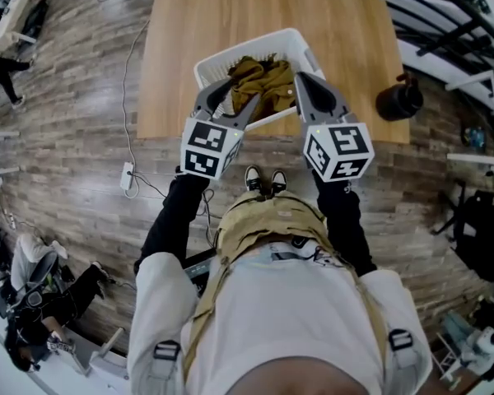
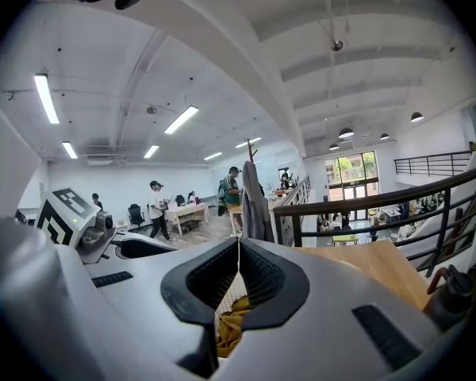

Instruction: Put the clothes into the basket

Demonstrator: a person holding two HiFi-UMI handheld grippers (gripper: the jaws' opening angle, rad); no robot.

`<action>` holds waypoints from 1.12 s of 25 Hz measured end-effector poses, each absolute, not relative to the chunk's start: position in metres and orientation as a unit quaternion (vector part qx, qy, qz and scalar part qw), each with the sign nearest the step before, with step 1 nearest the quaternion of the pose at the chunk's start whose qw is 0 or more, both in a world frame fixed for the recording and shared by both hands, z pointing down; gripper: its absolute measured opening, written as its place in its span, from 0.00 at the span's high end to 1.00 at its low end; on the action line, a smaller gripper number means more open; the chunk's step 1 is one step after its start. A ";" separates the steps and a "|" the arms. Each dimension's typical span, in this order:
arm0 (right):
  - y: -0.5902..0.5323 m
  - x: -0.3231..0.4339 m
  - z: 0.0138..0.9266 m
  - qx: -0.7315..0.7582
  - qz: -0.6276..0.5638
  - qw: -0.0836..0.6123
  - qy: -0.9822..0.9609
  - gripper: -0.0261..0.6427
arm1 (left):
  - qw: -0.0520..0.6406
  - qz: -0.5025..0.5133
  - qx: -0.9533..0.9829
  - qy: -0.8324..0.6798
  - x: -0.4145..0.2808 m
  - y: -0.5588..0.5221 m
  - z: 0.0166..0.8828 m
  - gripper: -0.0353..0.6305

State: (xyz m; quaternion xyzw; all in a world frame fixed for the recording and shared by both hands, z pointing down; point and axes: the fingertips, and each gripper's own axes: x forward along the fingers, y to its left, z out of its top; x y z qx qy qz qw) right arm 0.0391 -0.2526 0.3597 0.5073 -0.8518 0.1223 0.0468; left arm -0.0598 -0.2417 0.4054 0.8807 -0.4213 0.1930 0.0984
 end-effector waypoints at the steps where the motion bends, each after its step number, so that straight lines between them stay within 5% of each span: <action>1: -0.253 0.038 0.356 0.507 0.119 0.044 -0.852 0.93 | 0.099 0.182 0.877 -0.433 -0.063 -0.243 0.401 0.65; 7: -0.257 0.036 0.338 0.506 0.100 0.030 -0.856 0.93 | 0.101 0.125 0.858 -0.489 -0.074 -0.255 0.378 0.95; 28: -0.271 0.024 0.277 0.491 0.052 -0.042 -0.868 0.93 | 0.078 0.002 0.833 -0.548 -0.069 -0.259 0.287 0.95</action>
